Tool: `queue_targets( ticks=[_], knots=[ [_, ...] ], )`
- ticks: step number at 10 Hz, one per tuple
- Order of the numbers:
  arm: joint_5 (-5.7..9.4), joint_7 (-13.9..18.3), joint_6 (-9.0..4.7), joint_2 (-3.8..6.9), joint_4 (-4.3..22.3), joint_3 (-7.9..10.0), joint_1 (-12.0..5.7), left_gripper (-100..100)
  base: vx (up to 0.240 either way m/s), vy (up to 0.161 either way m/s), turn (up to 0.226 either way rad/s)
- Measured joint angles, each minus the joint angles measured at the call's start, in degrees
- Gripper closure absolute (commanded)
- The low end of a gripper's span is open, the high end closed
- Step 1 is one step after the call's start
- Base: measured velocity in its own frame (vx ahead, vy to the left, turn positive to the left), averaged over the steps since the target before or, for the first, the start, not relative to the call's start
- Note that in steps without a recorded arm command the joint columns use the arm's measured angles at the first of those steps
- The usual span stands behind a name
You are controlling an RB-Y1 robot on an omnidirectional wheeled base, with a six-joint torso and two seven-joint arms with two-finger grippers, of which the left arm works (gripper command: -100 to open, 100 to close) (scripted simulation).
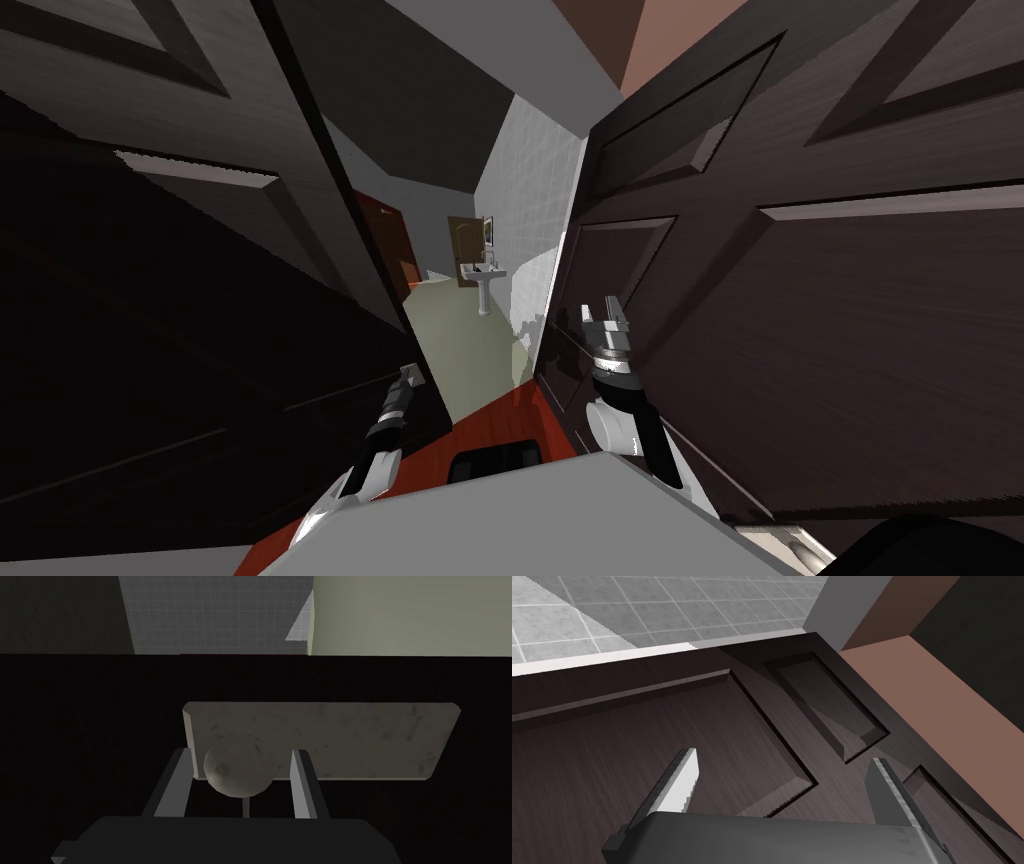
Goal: Pull the door open
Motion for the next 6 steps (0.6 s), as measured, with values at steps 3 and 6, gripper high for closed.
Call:
queue_targets(
  ticks=[3, 6],
  knots=[
    [-0.03, -0.05, 0.02, -0.02, 0.05, -0.04, -0.04, 100, -0.006, 0.001, -0.002],
    [-0.17, 0.34, -0.1, 0.31, 0.02, -0.29, -0.1, 100, -0.1, 0.008, -0.056]
  ],
)
